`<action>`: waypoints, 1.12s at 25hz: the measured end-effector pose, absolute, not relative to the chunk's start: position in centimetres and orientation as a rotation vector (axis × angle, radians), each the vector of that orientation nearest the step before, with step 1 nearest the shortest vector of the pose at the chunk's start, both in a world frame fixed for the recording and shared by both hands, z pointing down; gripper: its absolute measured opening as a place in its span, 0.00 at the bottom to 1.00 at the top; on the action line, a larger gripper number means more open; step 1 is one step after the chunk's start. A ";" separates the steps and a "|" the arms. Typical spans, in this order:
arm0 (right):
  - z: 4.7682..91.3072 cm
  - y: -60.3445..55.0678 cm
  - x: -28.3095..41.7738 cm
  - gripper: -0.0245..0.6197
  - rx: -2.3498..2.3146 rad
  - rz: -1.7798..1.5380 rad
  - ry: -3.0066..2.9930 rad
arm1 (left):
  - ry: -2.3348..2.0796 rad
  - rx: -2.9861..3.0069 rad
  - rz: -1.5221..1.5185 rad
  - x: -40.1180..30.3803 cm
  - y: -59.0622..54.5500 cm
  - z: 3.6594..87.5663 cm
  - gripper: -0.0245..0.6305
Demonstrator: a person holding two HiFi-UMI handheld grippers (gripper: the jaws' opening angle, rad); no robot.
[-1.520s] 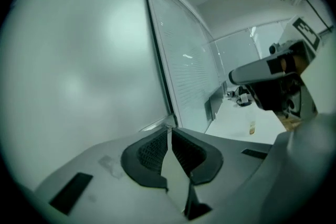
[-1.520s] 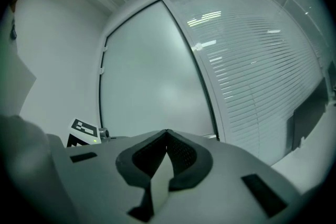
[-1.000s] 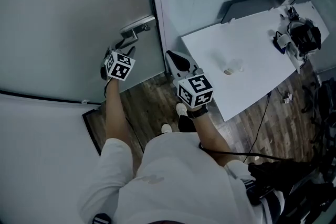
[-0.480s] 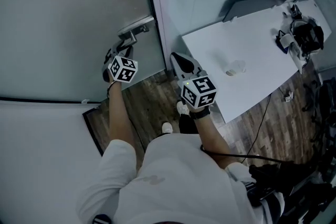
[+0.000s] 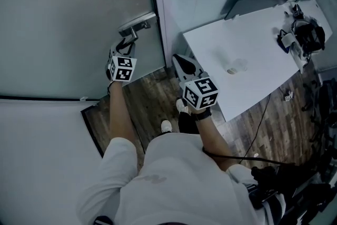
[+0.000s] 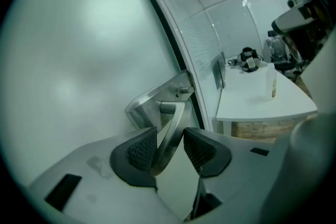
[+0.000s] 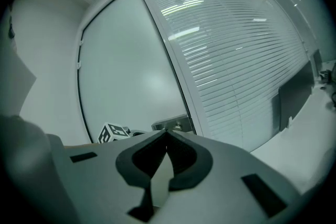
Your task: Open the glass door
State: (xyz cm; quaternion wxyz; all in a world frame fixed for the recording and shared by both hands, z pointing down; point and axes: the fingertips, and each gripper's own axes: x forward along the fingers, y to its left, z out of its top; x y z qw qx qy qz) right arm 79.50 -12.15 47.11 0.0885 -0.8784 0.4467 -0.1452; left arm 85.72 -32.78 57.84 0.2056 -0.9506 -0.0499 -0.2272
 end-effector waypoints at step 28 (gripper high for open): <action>43.1 -10.6 71.3 0.04 -2.700 -0.275 1.258 | -0.272 -2.341 -0.681 76.3 -27.2 57.7 0.26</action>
